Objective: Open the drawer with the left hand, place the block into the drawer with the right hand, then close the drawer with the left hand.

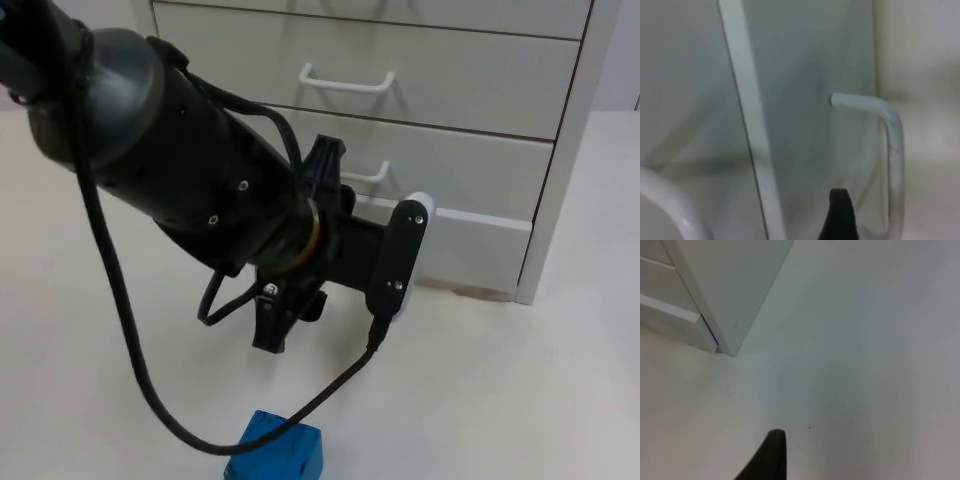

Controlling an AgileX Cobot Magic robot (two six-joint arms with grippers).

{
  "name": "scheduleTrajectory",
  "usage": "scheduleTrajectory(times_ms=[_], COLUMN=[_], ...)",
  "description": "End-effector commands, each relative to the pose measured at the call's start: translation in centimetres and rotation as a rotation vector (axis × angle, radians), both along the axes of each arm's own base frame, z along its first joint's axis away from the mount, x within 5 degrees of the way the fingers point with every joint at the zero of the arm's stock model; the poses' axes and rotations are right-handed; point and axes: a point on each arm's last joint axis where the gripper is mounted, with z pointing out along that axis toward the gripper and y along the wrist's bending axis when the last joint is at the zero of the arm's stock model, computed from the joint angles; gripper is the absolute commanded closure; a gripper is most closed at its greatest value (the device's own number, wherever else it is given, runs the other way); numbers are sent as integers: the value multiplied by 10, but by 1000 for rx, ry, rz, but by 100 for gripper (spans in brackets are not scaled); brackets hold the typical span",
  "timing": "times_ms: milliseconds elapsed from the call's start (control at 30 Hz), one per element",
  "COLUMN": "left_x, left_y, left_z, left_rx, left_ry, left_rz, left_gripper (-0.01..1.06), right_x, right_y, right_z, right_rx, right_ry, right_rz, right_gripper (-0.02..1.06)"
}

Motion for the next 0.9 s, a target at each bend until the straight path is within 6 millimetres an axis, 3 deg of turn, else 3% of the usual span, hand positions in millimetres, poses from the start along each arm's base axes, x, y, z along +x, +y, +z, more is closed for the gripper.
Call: scheduleTrajectory(times_ms=[0, 167, 267, 300, 333, 400, 433, 667, 867], left_x=[2, 2, 2, 2, 1, 1, 2, -6, -33], left_y=[-3, -2, -1, -1, -1, -1, 0, -8, -12], left_z=[-2, -13, -19, -19, -20, -20, -20, -8, 3], left_rx=[-5, 17, 30, 30, 32, 33, 37, 51, 93], left_ry=[4, 21, 28, 28, 30, 32, 27, -21, 21], left_rz=[-7, -4, 0, 0, 0, 0, 4, 26, -29], left_gripper=[43, 45, 60, 60, 68, 98, 105, 105, 105], right_x=[1, 1, 1, 1, 1, 1, 1, 2, 2], right_y=[0, 0, 0, 0, 0, 0, 0, 0, 0], right_z=[2, 2, 2, 2, 2, 2, 2, 3, 3], right_rx=[-1, -1, -1, -1, -1, -1, -1, 0, 0], right_ry=[-16, -18, -20, -20, -20, -20, -20, -27, -27], right_rz=[2, 2, 2, 2, 2, 2, 2, 2, 2], right_gripper=[-1, -1, -1, -1, -1, -1, -1, -1, -1])
